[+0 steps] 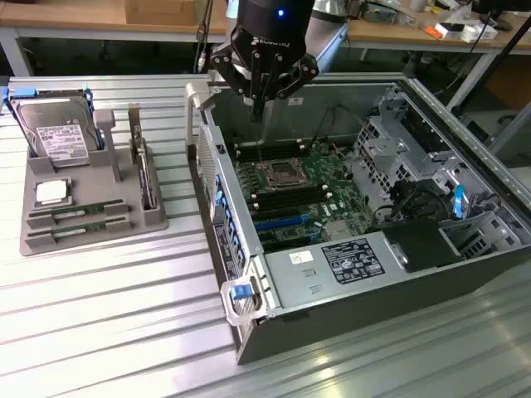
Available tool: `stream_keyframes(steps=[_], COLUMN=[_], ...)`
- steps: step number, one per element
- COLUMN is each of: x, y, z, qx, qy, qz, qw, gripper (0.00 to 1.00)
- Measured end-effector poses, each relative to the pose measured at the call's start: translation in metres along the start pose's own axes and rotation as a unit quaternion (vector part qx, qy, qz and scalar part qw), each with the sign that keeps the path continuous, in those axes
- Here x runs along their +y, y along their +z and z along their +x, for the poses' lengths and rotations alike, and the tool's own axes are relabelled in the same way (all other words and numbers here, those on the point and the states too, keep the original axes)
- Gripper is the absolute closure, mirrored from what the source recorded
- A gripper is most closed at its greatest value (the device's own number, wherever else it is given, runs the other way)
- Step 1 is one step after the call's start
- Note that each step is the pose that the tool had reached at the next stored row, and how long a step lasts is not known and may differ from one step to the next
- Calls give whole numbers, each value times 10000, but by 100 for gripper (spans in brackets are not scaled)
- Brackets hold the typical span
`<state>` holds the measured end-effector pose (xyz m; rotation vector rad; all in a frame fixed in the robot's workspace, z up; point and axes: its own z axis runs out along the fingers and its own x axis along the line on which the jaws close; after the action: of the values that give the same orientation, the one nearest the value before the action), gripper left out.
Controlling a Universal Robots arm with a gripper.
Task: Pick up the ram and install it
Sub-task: 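Reach for the ram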
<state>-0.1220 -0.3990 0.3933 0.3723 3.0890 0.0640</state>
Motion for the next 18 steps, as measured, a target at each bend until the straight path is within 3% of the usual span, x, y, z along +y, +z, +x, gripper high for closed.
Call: stream_keyframes(steps=[1, 12, 18], x=[-24, -48, -76], y=[-3, -7, -11], z=[97, 196, 315], qx=[-1, -1, -1], qy=[24, 24, 24], qz=[0, 1, 0], qw=[10000, 10000, 10000], gripper=[89, 89, 89])
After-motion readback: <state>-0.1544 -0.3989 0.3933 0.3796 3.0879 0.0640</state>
